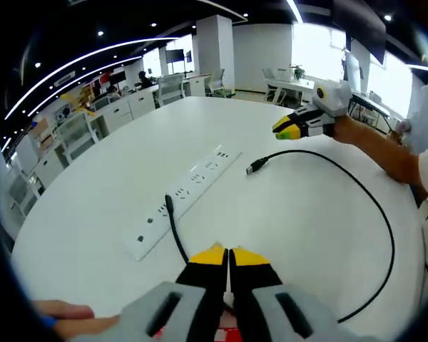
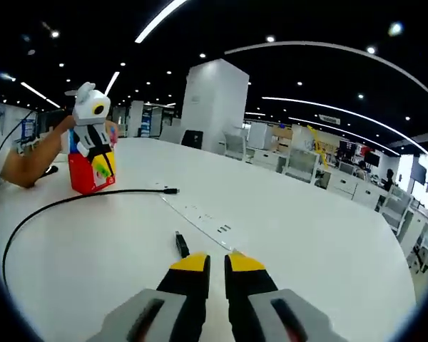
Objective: Locate the USB plug end of the data cable currently connected to the USB port on the desk. Grip the plug, withdraw it from the port, and place it onto the desktop.
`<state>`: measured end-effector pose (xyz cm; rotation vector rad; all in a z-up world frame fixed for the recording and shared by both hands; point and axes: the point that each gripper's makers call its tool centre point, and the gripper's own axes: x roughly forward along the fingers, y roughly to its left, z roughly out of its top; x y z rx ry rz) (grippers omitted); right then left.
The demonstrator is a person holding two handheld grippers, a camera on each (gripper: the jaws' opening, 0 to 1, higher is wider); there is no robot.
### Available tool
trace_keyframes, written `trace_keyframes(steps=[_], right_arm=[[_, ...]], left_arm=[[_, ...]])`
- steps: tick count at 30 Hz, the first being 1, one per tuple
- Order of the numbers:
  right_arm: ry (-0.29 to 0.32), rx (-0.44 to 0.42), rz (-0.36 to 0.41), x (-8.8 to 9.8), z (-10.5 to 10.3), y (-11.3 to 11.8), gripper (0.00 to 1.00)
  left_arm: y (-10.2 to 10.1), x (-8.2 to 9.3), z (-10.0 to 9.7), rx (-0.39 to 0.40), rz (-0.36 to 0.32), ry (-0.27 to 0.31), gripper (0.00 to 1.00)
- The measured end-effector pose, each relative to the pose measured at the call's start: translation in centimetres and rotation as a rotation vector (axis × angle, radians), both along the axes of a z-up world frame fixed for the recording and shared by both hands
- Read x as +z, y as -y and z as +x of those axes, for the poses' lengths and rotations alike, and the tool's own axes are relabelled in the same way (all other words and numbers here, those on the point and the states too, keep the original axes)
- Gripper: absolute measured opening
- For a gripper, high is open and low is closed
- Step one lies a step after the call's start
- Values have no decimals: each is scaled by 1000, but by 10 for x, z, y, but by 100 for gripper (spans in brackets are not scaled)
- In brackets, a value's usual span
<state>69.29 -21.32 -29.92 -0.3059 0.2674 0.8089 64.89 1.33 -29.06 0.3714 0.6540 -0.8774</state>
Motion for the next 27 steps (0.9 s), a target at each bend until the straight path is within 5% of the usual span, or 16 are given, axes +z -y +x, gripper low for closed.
trace_keyframes(steps=[27], right_arm=[[-50, 21, 26, -8, -5, -12, 15]], left_arm=[[-1, -1, -1, 0, 1, 0, 2]])
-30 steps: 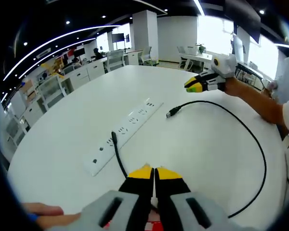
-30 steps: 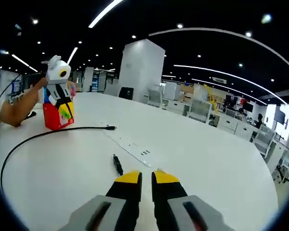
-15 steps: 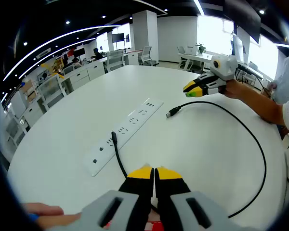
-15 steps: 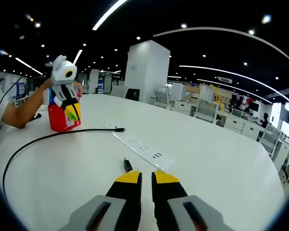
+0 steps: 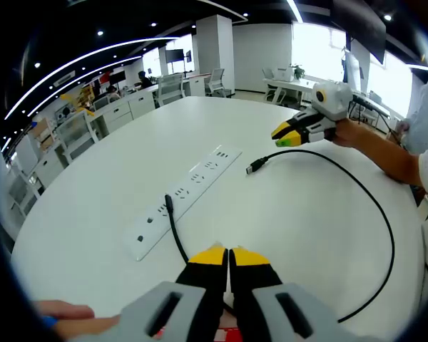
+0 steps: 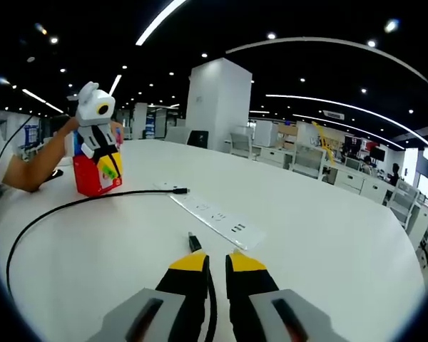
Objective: Locate the USB plug end of the data cable currently connected to the USB port on the desk. Grip the plug, withdraw it from the port, and place it onto the desktop.
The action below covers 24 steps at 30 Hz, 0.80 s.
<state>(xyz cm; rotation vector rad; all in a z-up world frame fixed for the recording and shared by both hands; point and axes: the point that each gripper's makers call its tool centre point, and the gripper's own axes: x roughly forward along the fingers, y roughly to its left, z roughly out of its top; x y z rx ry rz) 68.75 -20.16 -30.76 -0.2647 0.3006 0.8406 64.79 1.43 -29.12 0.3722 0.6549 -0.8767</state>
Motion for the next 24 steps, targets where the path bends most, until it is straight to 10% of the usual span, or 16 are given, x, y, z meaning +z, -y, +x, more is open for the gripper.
trace_keyframes(steps=[11, 24], right_arm=[[-82, 12, 34, 3, -24, -1, 35], [-103, -5, 28, -4, -28, 0, 34]], left_arm=[[0, 0, 0, -1, 0, 4, 3], [1, 0, 0, -2, 0, 6, 3]])
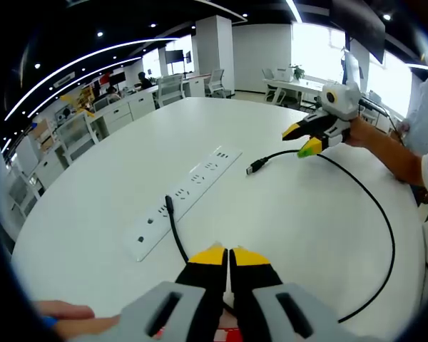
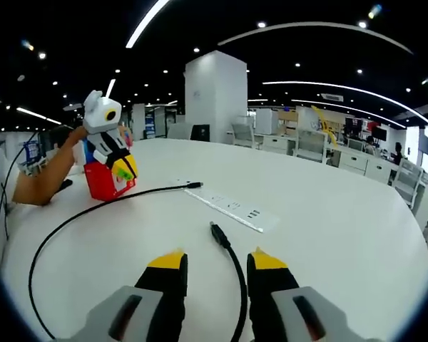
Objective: Locate the USB plug end of the data cable currently connected to the USB port on the desk. Grip the plug, withdraw it from the port, and place it onto the desktop.
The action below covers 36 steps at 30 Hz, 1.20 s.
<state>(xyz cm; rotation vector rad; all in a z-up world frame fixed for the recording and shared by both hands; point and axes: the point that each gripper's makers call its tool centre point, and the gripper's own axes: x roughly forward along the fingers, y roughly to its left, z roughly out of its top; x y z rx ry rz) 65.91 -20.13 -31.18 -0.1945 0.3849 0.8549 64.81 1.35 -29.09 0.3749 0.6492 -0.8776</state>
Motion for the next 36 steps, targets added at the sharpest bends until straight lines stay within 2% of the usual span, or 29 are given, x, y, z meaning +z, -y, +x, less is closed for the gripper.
trace_keyframes(steps=[5, 9, 15, 19, 25, 36], right_arm=[[18, -3, -6, -2, 13, -6, 29], [29, 37, -25, -6, 21, -20, 27], [9, 85, -89, -26, 33, -30, 24], [22, 89, -112, -31, 36, -29, 13], [15, 97, -104, -30, 32, -30, 10], [18, 167, -77, -28, 4, -48, 10]], left_arm=[[0, 0, 0, 0, 0, 0, 3], [0, 0, -1, 0, 0, -1, 3], [0, 0, 0, 0, -1, -1, 3], [0, 0, 0, 0, -1, -1, 3], [0, 0, 1, 0, -1, -1, 3], [-1, 0, 1, 0, 0, -1, 3]])
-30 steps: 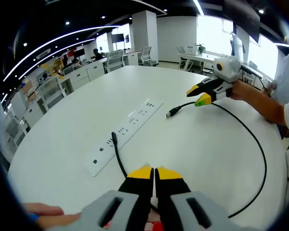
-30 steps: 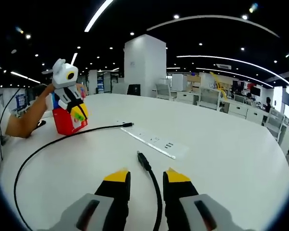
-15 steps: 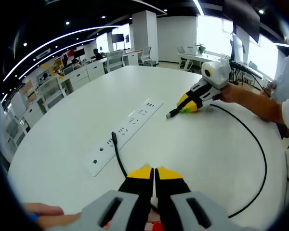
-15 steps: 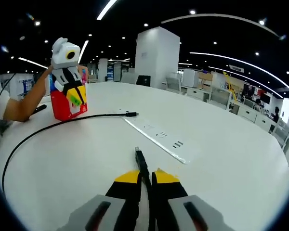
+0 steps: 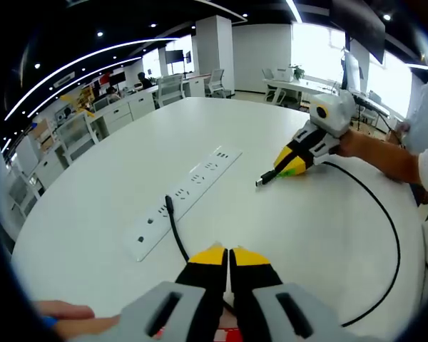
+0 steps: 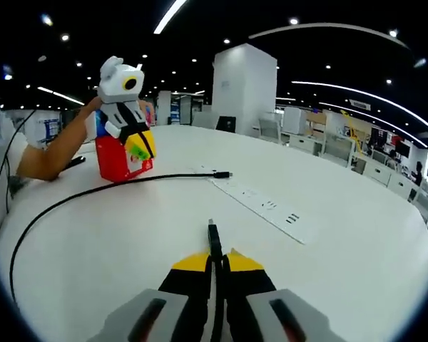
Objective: Locate the USB plug end of the data cable currently connected to the USB port on the desk. Grip the plug, withdraw it from the port, and place it onto the desktop.
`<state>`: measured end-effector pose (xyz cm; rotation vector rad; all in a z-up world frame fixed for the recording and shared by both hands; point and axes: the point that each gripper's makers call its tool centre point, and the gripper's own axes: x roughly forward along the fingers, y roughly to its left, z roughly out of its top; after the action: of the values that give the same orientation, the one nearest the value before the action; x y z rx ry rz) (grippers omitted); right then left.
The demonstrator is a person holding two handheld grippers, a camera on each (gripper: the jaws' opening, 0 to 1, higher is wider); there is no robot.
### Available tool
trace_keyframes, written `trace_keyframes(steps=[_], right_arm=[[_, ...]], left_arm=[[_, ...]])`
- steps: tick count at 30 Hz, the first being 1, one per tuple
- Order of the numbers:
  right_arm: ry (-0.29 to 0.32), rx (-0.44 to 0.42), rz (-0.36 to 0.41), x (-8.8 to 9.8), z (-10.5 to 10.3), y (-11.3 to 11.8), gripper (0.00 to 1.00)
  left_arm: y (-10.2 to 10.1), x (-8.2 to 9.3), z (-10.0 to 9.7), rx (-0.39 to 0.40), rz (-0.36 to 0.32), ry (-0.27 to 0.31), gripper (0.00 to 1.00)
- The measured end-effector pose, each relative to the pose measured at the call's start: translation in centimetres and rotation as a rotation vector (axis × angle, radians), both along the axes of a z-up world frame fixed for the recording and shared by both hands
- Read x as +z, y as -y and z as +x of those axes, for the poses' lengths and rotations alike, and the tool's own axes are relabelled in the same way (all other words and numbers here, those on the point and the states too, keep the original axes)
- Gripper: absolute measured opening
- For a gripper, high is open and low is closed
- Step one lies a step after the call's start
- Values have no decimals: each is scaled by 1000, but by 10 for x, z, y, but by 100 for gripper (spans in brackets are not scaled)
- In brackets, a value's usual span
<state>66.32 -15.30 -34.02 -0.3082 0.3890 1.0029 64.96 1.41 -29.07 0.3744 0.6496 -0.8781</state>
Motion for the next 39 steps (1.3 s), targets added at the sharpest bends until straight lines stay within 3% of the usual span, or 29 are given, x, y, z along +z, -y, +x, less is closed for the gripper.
trace_keyframes(steps=[5, 11, 15, 23, 26, 32, 39], right_arm=[[-20, 3, 15, -7, -4, -1, 10], [-41, -17, 55, 3, -7, 2, 19], [-11, -63, 71, 16, -14, 12, 20], [7, -162, 51, 33, -60, 43, 24], [7, -223, 78, 42, -75, 59, 24], [-59, -303, 82, 35, -110, 84, 31], [-62, -343, 68, 33, -140, 101, 33]], left_arm=[[0, 0, -1, 0, 0, -1, 3], [1, 0, -2, 0, 0, 1, 3], [1, 0, -2, 0, 0, 2, 3], [1, 0, -3, -1, 0, 2, 3], [1, 0, -3, -6, -1, 6, 3], [1, 0, -3, -6, -1, 7, 3], [1, 0, -3, -5, -1, 8, 3]])
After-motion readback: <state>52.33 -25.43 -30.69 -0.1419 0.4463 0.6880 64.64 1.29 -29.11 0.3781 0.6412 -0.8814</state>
